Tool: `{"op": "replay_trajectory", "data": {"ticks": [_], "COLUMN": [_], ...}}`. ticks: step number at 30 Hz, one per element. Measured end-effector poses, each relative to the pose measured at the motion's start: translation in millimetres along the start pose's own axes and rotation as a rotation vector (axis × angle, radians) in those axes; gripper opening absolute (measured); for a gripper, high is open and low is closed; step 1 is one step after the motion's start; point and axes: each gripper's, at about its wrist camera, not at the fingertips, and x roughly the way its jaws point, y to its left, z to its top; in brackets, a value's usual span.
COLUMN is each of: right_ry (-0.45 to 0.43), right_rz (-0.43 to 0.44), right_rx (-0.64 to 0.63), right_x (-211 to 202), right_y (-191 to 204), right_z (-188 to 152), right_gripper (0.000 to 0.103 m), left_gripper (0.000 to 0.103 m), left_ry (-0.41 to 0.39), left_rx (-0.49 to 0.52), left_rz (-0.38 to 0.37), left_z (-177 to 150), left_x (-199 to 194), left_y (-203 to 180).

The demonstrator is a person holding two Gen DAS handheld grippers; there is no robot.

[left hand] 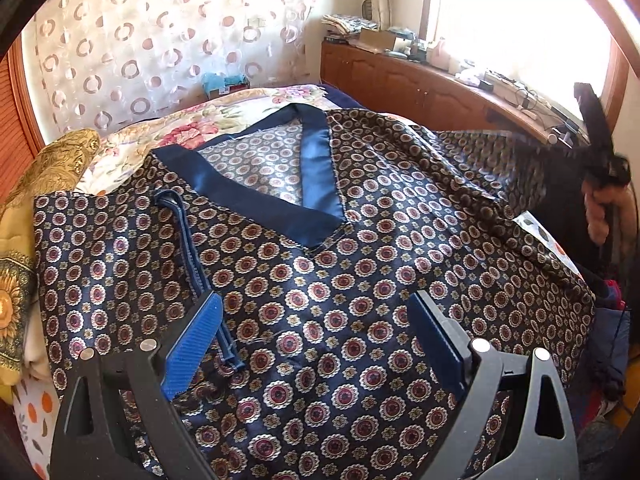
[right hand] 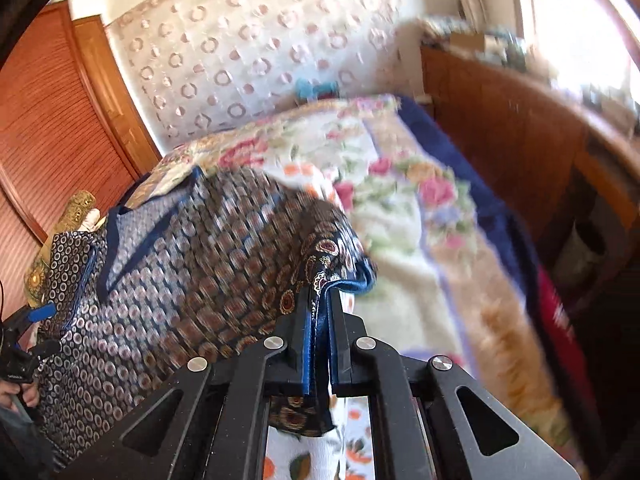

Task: Fold small clothes

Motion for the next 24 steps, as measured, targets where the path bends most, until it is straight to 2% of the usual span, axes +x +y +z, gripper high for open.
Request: {"op": "replay_trajectory", "data": {"ticks": [5,8,11,12,13,17,20,24], "right_ry": [-0.088,-0.118,-0.062,-0.048,-0.030,0.001,0.005,0.046], "right_rz": [0.029,0.123,0.229,0.242,0.259,0.262,0.256,0.188], "right_rx": [-0.155,-0.244,-0.321,-0.337,-0.352,-0.353,-0.307,-0.279], "right_x": [-23.4,-27.0,-14.0,-8.9,-2.7,12.0,16.5,19.8], "right_y": [51.1,98.1,141.2,150.7,159.6,163.8,149.2,133.5], "right_z": [34.0,48.0,44.0,41.3,38.0,32.5,33.6,38.7], "right_gripper": [0.006,0.006,0.006,0.006,0.010,0.046,0.048,0.048], "left_gripper": [0.094,0.094,0.094,0.094,0.094,0.094,0.094,0.094], "left_ry": [-0.007,-0.009,-0.008,-0.008,-0.008,-0.009,-0.008,-0.005], "left_rx": [-0.016,-0.034,-0.045,-0.047,-0.048,-0.048,-0.057,-0.066], "left_rz": [0.021,0.027,0.032,0.034,0.035,0.040,0.037,0.029], "left_z": [-5.8,-8.6,-11.1,-11.9,-12.7,-16.3,-17.8,-15.5], "left_x": [-5.7,-7.0,-8.2,-8.5,-8.8,-11.3,-11.4,-6.6], "left_y": [7.3,14.2,18.6,19.6,20.8,24.7,29.4,35.8]}}
